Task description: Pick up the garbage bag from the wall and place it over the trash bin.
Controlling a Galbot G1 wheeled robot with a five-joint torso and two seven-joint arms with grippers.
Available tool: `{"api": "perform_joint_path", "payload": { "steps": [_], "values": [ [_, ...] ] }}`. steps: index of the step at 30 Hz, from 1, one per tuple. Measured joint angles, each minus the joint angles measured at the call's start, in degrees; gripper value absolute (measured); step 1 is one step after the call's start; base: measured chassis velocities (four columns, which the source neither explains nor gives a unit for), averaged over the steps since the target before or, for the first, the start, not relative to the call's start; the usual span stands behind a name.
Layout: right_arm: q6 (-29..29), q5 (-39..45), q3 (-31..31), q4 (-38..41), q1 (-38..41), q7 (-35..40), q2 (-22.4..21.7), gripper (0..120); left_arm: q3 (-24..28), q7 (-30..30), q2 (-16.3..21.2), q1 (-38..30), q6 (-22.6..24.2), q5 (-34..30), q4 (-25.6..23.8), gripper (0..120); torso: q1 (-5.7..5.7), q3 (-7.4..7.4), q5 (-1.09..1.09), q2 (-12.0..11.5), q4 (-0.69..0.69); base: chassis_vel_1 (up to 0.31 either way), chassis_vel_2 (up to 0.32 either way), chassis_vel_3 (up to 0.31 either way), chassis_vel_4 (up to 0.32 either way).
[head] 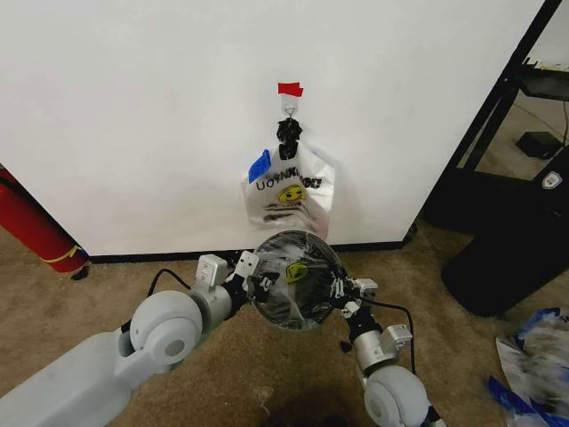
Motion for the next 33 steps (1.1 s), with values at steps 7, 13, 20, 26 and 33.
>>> {"api": "perform_joint_path", "payload": {
  "steps": [7, 13, 20, 26, 33],
  "values": [
    [0.1, -0.7, -0.2, 0.0, -0.1, -0.3, 0.0, 1, 4.7, -1.3, -2.7, -3.0, 0.5, 0.0, 3.7, 0, 0.00, 0.00, 0.01, 0.0, 0.00, 0.000, 0.000, 0.000, 0.000],
    [0.2, -1.1, -0.4, 0.3, -0.5, -0.7, -0.2, 1, 10.0, -1.5, -5.2, -4.9, 0.6, 4.3, 9.7, 0, 0.00, 0.01, 0.00, 0.0, 0.00, 0.000, 0.000, 0.000, 0.000],
    [0.4, -1.4, -0.8, 0.0, -0.5, -1.1, -0.1, 1, 13.2, -1.6, -6.1, -7.5, 0.7, 6.8, 12.2, 0, 0.00, 0.01, 0.00, 0.0, 0.00, 0.000, 0.000, 0.000, 0.000],
    [0.5, -1.6, -1.1, -0.3, -0.4, -1.2, 0.1, 1, 15.4, -2.5, -7.1, -9.6, 1.4, 8.2, 14.1, 0, 0.00, 0.01, 0.00, 0.0, -0.01, 0.000, 0.000, 0.000, 0.000],
    [0.5, -1.3, -1.4, -0.5, -0.2, -1.2, 0.4, 1, 17.1, -3.5, -8.3, -10.3, 2.8, 11.3, 16.5, 0, 0.00, 0.01, 0.00, 0.0, -0.01, 0.000, 0.000, 0.000, 0.000]
  ]
}}
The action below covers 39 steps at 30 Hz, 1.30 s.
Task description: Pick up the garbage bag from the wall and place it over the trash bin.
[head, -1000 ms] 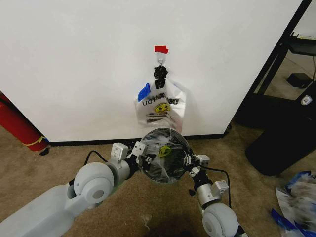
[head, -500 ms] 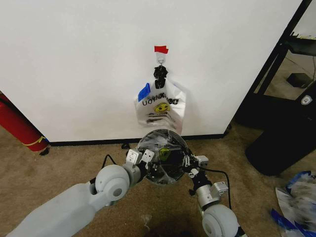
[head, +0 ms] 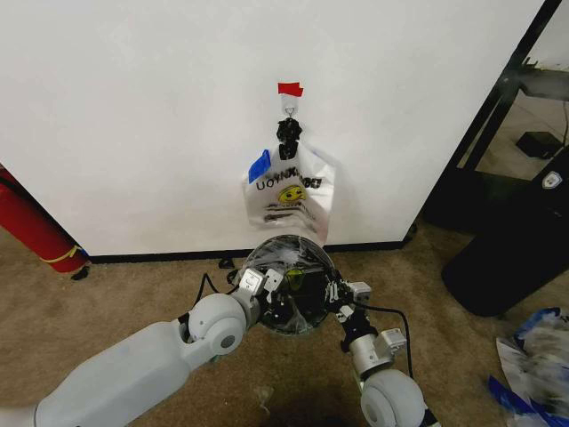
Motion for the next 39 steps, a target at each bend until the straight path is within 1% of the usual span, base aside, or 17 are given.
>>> {"api": "perform_joint_path", "payload": {
  "steps": [8, 10, 12, 13, 14, 16, 19, 24, 28, 31, 32, 35, 39],
  "values": [
    [-0.1, 0.1, -0.2, -0.3, 0.0, -0.1, 0.0, 1, 0.2, -0.4, 0.0, 0.5, 0.2, 2.9, 0.9, 0, 0.00, 0.00, 0.00, 0.0, 0.00, 0.000, 0.000, 0.000, 0.000],
    [-0.1, 0.1, -0.2, -0.4, 0.0, -0.1, 0.0, 1, -0.4, -0.3, 0.1, 1.0, 0.1, 2.9, 0.4, 0, 0.00, 0.00, -0.01, 0.0, 0.00, 0.000, 0.000, 0.000, 0.000],
    [-0.1, 0.1, -0.1, -0.6, 0.0, 0.0, -0.1, 1, -1.6, -0.3, 0.6, 1.5, -0.6, 0.4, -1.5, 0, 0.00, 0.00, 0.00, 0.0, 0.00, 0.000, 0.000, 0.000, 0.000],
    [-0.1, 0.1, -0.1, -0.6, 0.0, 0.0, -0.1, 1, -1.6, -0.3, 0.6, 1.5, -0.6, 0.4, -1.5, 0, 0.00, 0.00, 0.00, 0.0, 0.00, 0.000, 0.000, 0.000, 0.000],
    [-0.1, 0.1, -0.1, -0.6, 0.0, 0.0, -0.2, 1, -2.3, -0.2, 1.0, 1.6, -1.3, -1.6, -3.0, 0, 0.00, 0.00, 0.00, 0.0, 0.02, 0.000, 0.000, 0.000, 0.000],
    [-0.1, 0.1, 0.0, -0.8, 0.0, 0.0, -0.3, 1, -3.6, -0.1, 1.5, 1.7, -2.4, -5.6, -5.5, 0, 0.00, 0.00, -0.01, 0.0, -0.01, 0.000, 0.000, 0.000, 0.000],
    [-0.1, 0.0, 0.0, -0.8, 0.1, 0.0, -0.4, 1, -4.9, -0.6, 2.1, 1.1, -3.1, -9.9, -7.9, 0, 0.00, -0.01, 0.00, 0.0, 0.00, 0.000, 0.000, 0.000, 0.000],
    [-0.2, 0.0, 0.0, -0.8, 0.1, 0.1, -0.4, 1, -5.2, -1.0, 2.5, 0.5, -3.7, -11.2, -9.1, 0, 0.00, 0.00, 0.00, 0.0, 0.00, 0.000, 0.000, 0.000, 0.000],
    [-0.2, -0.2, 0.0, -0.6, 0.0, 0.1, -0.3, 1, -4.6, -1.7, 1.5, -0.1, -4.0, -8.9, -7.9, 0, 0.00, 0.00, 0.00, 0.0, 0.00, 0.000, 0.000, 0.000, 0.000],
    [-0.2, -0.4, 0.0, -0.4, -0.2, 0.1, -0.4, 1, -3.2, -2.4, 0.5, -0.9, -4.3, -5.8, -5.9, 0, 0.00, 0.00, 0.00, 0.0, 0.00, 0.000, 0.000, 0.000, 0.000],
    [-0.2, -0.4, 0.0, -0.4, -0.2, 0.1, -0.4, 1, -3.2, -2.4, 0.4, -1.0, -4.3, -5.7, -5.8, 0, 0.00, 0.00, 0.00, 0.0, 0.00, 0.000, 0.000, 0.000, 0.000],
    [-0.2, -0.5, 0.1, -0.2, -0.3, 0.0, -0.6, 1, -1.4, -2.6, -1.1, -1.7, -4.5, -2.3, -3.2, 0, 0.00, 0.00, 0.00, 0.0, 0.00, 0.000, 0.000, 0.000, 0.000],
    [-0.2, -0.6, 0.0, 0.0, -0.3, 0.0, -0.7, 1, 0.4, -2.9, -2.7, -2.3, -4.4, -1.8, -1.2, 0, 0.00, 0.00, 0.00, 0.0, 0.00, 0.000, 0.000, 0.000, 0.000]
  ]
}}
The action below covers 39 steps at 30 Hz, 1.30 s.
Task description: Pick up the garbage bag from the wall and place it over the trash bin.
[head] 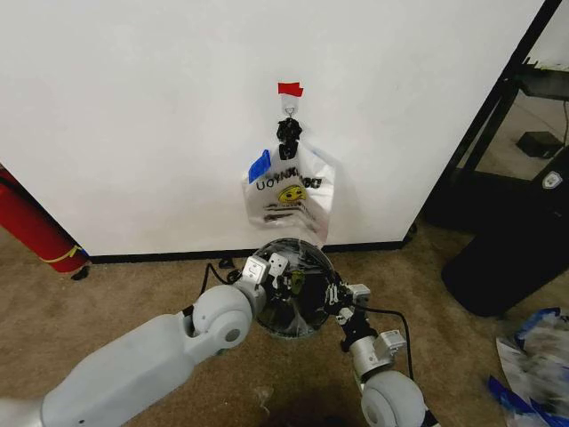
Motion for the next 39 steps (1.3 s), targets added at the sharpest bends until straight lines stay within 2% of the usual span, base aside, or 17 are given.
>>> {"api": "perform_joint_path", "payload": {
  "steps": [13, 19, 22, 28, 39],
  "values": [
    [-0.2, -0.4, -0.7, 0.2, 0.0, -0.2, 0.0, 1, 3.7, -0.1, -5.2, -2.8, 0.6, -0.1, 6.3, 0, 0.00, 0.00, 0.00, 0.0, -0.01, 0.000, 0.000, 0.000, 0.000],
    [-0.2, 0.0, -0.8, 0.1, 0.0, -0.2, 0.0, 1, 4.3, -0.1, -6.1, -2.8, 0.7, 0.8, 8.0, 0, 0.00, 0.00, 0.00, 0.0, -0.01, 0.000, 0.000, 0.000, 0.000],
    [-0.2, 0.1, -0.6, -0.1, 0.2, -0.2, -0.1, 1, 3.8, 0.0, -5.2, -2.4, 0.7, 0.9, 7.1, 0, 0.00, 0.00, -0.01, 0.0, -0.01, 0.000, 0.000, 0.000, 0.000],
    [-0.2, 0.4, -0.1, -0.9, 0.7, -0.2, -0.1, 1, 1.0, 0.2, 1.2, -1.0, 1.0, -0.3, 0.7, 0, 0.00, 0.00, -0.01, 0.0, 0.01, 0.000, 0.000, 0.000, 0.000],
    [-0.2, 0.4, -0.2, -1.3, 1.1, 0.0, 0.1, 1, -2.6, -0.7, 3.2, 0.9, 0.7, -2.3, -3.9, 0, 0.00, 0.00, -0.01, 0.0, 0.00, 0.000, 0.000, 0.000, 0.000]
  ]
}}
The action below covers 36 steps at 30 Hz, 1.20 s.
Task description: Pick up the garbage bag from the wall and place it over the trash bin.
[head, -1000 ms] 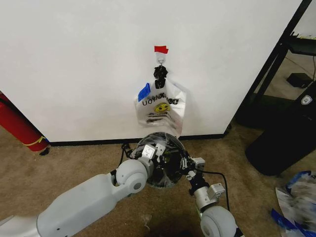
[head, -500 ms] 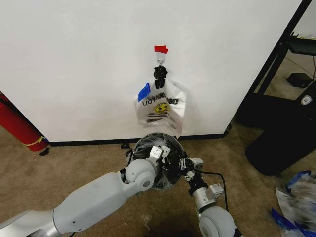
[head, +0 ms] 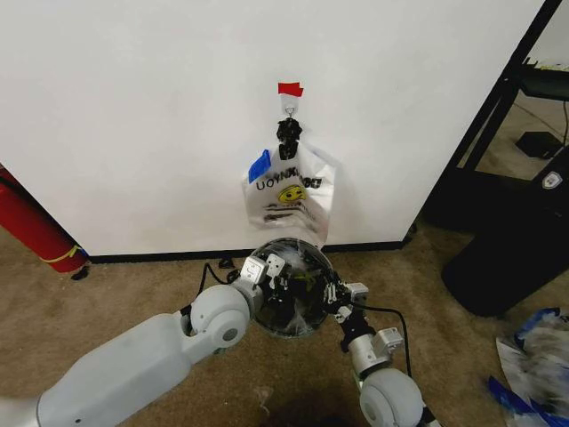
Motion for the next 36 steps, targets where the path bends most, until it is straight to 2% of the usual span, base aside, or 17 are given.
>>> {"api": "perform_joint_path", "payload": {
  "steps": [4, 10, 23, 36],
  "values": [
    [0.0, 0.0, 0.0, 0.0, -0.1, 0.0, 0.1, 1, 0.1, -0.1, -0.7, 0.1, -1.5, 0.4, 0.6, 0, 0.00, 0.00, 0.00, 0.0, 0.00, 0.000, 0.000, 0.000, 0.000],
    [0.0, 0.0, 0.1, 0.5, -0.5, 0.1, 0.4, 1, 1.7, 1.1, -4.2, -0.1, -5.4, 3.8, 5.2, 0, 0.00, 0.00, 0.00, 0.0, 0.00, 0.000, 0.000, 0.000, 0.000],
    [-0.5, 1.0, 0.1, 1.1, -0.5, 0.5, 0.5, 1, 5.5, 1.1, -9.2, -2.1, -5.0, 6.7, 10.9, 0, 0.00, 0.00, 0.01, 0.0, 0.00, 0.000, 0.000, 0.000, 0.000],
    [-0.6, 1.0, -0.2, 2.0, -0.8, 0.2, 0.3, 1, 8.7, 0.3, -12.3, -4.8, -2.6, 8.3, 16.5, 0, 0.00, 0.00, 0.01, 0.0, -0.01, 0.000, 0.000, 0.000, 0.000]
  ]
}}
